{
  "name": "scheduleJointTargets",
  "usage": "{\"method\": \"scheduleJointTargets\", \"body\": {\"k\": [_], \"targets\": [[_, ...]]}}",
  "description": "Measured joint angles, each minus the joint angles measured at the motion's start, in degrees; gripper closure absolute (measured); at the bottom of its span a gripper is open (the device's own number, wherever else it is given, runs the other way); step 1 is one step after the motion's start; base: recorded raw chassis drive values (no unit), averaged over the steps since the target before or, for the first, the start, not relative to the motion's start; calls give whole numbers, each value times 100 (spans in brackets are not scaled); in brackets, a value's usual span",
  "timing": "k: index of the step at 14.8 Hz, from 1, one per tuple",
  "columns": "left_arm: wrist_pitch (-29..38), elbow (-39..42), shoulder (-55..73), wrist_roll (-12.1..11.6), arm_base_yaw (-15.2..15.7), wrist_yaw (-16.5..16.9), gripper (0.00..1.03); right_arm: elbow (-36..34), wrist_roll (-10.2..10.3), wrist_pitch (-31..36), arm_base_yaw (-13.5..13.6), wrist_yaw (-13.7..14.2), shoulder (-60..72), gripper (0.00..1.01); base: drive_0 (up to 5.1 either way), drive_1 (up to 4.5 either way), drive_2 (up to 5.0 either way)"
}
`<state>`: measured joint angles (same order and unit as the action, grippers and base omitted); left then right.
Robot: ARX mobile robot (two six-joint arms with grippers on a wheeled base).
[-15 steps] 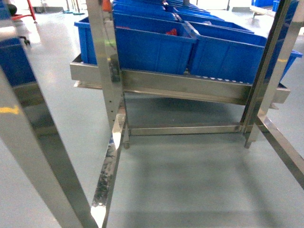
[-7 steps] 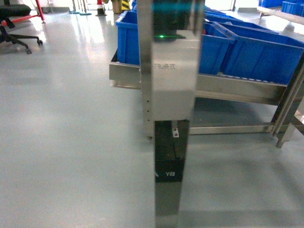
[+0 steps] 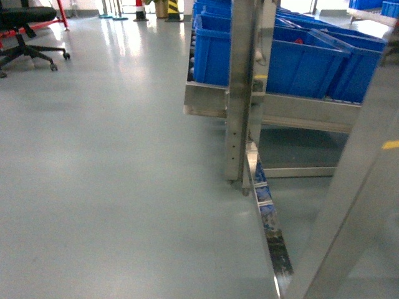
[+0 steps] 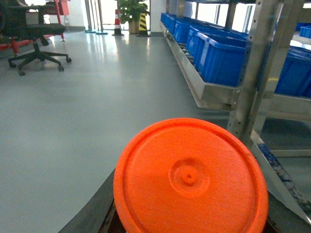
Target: Pick capacitor and pack into box
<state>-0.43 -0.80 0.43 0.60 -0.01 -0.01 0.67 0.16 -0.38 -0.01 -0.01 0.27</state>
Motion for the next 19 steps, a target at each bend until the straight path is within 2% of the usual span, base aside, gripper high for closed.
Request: {"method": "scheduleJointTargets", "body": {"k": [19], "targets": [[9, 0, 0, 0, 0, 0, 59, 0, 0, 7, 0, 2, 0, 3, -502, 244, 244]]}}
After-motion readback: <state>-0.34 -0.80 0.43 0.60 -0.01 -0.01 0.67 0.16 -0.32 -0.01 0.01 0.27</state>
